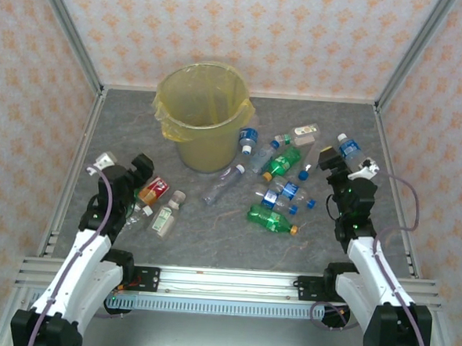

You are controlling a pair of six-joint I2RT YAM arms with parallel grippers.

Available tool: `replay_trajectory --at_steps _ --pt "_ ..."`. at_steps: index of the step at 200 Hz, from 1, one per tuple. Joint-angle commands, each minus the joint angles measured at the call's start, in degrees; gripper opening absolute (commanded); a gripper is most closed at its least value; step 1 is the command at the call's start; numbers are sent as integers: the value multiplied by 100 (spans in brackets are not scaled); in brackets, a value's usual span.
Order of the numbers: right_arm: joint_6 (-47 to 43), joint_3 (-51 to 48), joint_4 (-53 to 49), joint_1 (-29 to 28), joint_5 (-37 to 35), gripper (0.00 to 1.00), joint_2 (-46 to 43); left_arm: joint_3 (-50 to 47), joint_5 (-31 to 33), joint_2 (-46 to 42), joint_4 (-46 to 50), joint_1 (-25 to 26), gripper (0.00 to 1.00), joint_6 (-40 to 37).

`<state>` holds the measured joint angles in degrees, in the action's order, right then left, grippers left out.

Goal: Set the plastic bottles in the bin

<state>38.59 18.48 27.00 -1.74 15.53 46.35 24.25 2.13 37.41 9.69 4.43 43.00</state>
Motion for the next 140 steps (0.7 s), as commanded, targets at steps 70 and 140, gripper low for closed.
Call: replay_trajectory --at_steps 70,140 --pt "-538 278 786 -1828 1342 100 199 -303 307 -774 1514 1733 96 870" --pt "-1123 398 694 -2615 1087 100 364 -559 906 -537 1826 2950 90 1475"
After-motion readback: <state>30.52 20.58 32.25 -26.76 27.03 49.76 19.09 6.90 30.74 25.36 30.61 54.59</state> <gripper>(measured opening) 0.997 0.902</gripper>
